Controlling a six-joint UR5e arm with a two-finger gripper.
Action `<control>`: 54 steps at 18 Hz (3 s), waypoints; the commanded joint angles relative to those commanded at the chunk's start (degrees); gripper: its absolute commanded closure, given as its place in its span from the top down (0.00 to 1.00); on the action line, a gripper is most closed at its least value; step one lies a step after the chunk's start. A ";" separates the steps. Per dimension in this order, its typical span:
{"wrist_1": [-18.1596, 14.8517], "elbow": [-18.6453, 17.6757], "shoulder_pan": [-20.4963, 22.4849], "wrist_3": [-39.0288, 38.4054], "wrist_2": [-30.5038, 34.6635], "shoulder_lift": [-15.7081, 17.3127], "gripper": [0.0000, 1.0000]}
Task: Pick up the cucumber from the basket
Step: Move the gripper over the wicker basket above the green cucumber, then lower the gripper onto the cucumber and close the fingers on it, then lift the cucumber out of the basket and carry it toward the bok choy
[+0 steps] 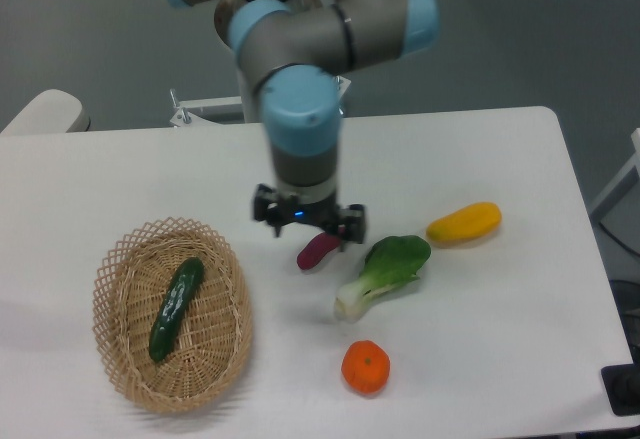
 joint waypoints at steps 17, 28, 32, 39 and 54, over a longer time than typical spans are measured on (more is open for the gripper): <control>8.71 -2.55 -10.29 -5.03 -0.09 -7.83 1.00; 13.29 -4.57 -11.79 -4.85 -0.09 -10.82 1.00; 13.29 -4.40 -11.79 -4.51 -0.09 -11.17 1.00; 13.38 -3.87 -11.79 -3.54 -0.09 -11.17 0.33; 11.97 4.22 -9.60 1.11 -0.52 -8.45 0.28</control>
